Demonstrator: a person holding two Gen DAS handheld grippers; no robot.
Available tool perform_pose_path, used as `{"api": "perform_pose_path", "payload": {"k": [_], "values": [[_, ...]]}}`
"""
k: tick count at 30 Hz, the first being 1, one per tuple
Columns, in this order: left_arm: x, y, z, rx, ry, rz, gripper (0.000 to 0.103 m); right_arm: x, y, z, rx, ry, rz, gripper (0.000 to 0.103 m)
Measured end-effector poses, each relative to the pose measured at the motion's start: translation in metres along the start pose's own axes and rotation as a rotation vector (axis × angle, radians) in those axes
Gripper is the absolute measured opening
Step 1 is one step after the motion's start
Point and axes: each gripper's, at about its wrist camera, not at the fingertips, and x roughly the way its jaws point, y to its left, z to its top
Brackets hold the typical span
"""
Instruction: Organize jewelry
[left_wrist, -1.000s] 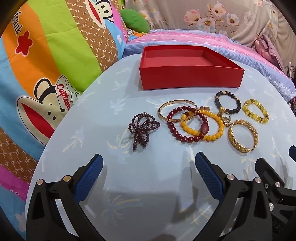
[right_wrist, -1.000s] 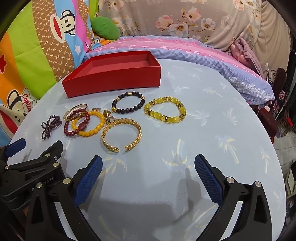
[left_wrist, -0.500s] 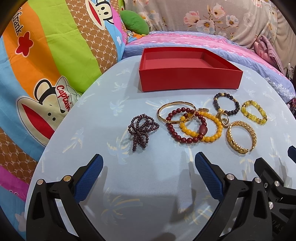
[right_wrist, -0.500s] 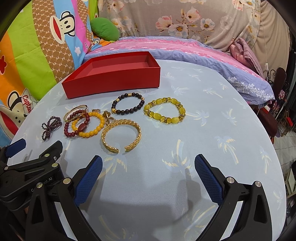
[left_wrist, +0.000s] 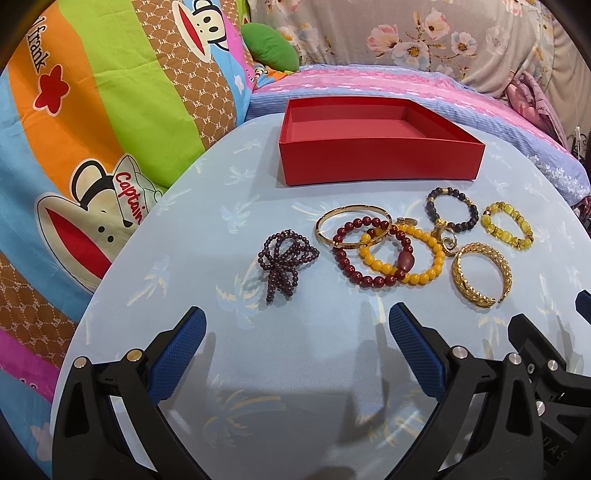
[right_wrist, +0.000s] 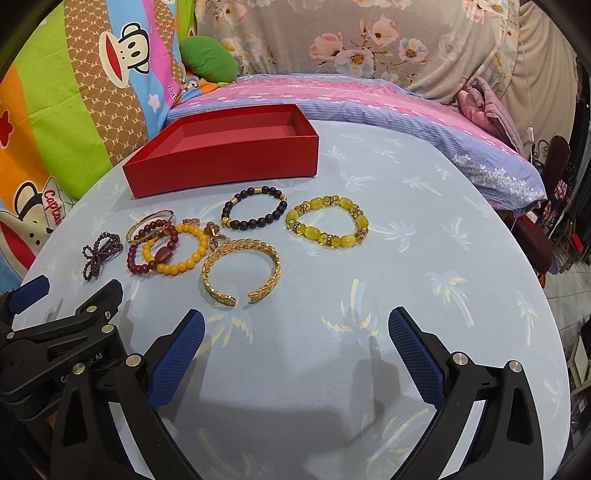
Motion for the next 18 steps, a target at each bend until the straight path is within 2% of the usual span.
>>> {"api": "perform_pose_path", "payload": {"k": [18], "values": [[-0.0002,0.0011,-0.0014,-0.003,-0.006,0.001,0.095,-0.0013,-0.0017,0.0029,-0.003,-0.007,-0.001,0.096]]}}
